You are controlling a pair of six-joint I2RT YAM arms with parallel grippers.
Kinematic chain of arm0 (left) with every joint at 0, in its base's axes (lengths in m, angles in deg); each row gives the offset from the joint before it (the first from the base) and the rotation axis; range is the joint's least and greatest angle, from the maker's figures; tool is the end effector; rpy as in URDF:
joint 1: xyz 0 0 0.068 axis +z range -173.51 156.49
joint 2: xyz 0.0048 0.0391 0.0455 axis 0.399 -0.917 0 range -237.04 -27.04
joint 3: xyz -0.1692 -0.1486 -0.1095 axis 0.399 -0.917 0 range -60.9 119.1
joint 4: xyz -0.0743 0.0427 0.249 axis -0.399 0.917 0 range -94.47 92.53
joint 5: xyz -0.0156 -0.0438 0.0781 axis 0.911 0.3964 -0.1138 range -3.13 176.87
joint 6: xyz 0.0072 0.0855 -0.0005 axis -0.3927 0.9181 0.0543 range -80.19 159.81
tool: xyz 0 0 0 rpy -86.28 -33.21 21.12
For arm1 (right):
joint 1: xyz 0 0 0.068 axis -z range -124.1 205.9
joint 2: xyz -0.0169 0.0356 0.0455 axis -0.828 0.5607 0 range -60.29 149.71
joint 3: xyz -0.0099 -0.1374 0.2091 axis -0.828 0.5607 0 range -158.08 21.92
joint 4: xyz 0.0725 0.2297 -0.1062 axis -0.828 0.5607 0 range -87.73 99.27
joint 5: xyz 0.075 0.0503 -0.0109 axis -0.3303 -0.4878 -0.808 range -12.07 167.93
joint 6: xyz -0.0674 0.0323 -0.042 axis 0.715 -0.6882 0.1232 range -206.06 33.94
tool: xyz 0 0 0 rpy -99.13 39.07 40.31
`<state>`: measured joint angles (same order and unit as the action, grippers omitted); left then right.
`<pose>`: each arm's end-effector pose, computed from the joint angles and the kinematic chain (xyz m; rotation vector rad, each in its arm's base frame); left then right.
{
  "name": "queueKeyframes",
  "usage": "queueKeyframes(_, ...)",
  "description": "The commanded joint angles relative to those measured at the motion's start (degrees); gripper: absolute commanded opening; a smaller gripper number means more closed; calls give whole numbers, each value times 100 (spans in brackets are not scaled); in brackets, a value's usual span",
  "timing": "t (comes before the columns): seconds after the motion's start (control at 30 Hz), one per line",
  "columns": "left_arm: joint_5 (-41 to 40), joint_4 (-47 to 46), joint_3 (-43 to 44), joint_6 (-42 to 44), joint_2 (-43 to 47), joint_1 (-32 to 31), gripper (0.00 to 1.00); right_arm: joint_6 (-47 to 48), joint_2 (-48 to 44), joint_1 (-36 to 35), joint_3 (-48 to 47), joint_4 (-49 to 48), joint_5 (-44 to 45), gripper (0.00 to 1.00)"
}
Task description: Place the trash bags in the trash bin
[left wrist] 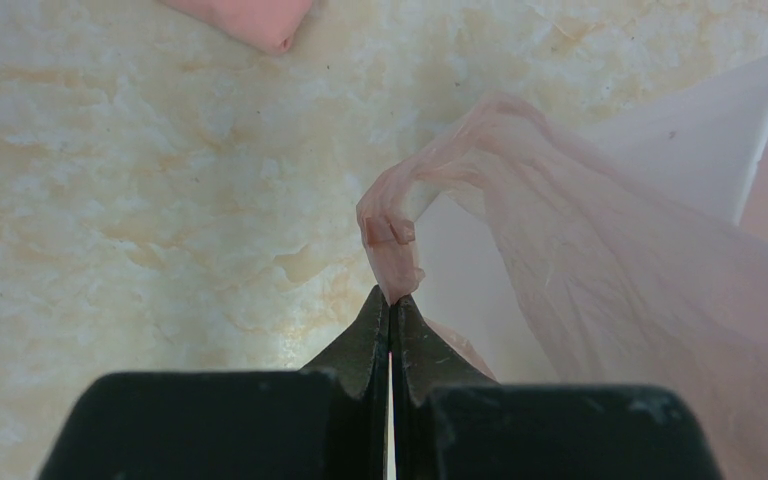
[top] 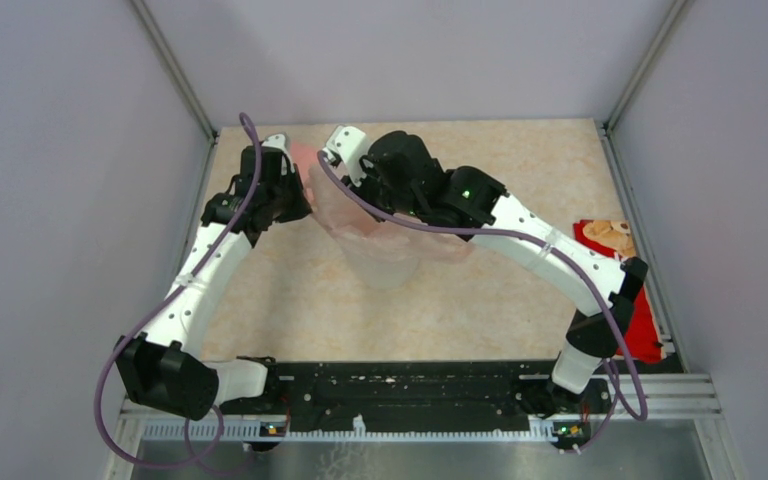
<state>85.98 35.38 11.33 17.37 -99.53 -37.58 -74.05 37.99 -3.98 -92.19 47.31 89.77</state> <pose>0.3002 -0.0740 0.3056 -0.1755 2.2841 -0.3169 0.2168 0.3426 0.4047 -1.1176 1.7568 0.2976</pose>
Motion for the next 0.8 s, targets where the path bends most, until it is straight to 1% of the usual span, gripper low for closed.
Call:
queueKeyframes(0.0,57,-251,245,46,5,18,0,-10,-328,15,-27,-349,-26,34)
queueKeyframes(0.13,54,-262,255,39,-3,18,0,46,-294,20,9,-274,117,44)
queueKeyframes(0.27,55,-254,271,38,-19,18,0,85,-266,19,162,-304,354,44)
queueKeyframes(0.3,61,-251,282,45,-27,18,0,97,-259,26,203,-330,416,42)
queueKeyframes(0.33,59,-250,295,46,-35,18,0,107,-238,33,204,-351,475,37)
queueKeyframes(0.47,60,-256,334,46,-55,18,0,3,-89,214,29,-405,528,7)
queueKeyframes(0.5,56,-274,340,49,-60,18,0,-55,-65,294,-34,-459,481,1)
queueKeyframes(0.77,21,-585,389,-36,-322,18,0,-498,420,1070,-527,-1091,90,0)
